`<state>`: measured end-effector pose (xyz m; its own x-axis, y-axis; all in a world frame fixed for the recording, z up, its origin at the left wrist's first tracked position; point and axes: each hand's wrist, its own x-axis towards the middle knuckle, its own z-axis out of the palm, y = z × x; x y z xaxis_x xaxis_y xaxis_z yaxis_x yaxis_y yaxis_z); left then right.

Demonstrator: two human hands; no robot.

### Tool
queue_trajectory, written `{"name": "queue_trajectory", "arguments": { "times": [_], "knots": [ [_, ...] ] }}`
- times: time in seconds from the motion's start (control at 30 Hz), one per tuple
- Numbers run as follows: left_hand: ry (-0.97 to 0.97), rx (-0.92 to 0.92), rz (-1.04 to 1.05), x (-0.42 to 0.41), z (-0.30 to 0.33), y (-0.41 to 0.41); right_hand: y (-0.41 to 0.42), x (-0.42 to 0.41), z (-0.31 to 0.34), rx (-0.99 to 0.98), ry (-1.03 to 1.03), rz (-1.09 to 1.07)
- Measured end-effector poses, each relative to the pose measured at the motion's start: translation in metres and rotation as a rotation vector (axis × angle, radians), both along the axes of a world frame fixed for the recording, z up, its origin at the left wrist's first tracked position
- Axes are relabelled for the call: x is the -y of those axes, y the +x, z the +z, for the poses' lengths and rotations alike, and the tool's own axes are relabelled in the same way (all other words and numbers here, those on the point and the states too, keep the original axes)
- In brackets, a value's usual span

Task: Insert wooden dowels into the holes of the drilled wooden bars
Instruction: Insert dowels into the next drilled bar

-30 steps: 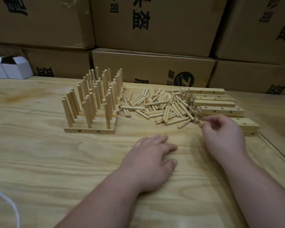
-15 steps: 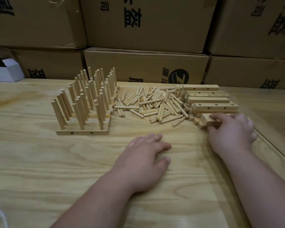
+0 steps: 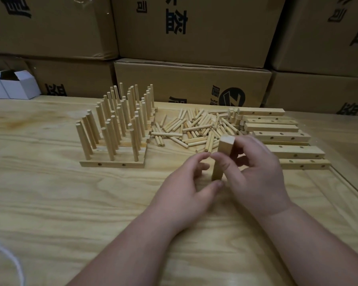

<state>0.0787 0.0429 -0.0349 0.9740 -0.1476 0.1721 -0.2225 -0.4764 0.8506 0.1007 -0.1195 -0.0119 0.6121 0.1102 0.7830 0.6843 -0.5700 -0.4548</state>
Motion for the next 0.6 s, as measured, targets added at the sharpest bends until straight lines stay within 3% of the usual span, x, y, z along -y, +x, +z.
{"name": "queue_trajectory", "arguments": {
  "times": [0.2,0.4,0.6],
  "knots": [
    [-0.139,0.026,0.104,-0.002,0.002,0.003,0.002,-0.008,-0.006,0.044,0.017,0.066],
    [-0.273,-0.038,0.144,-0.002,0.006,0.003,0.009,0.001,-0.012,-0.092,0.051,0.015],
    [-0.415,-0.095,0.179,-0.004,0.008,0.006,0.028,0.016,-0.021,-0.477,-0.188,-0.203]
  ]
}}
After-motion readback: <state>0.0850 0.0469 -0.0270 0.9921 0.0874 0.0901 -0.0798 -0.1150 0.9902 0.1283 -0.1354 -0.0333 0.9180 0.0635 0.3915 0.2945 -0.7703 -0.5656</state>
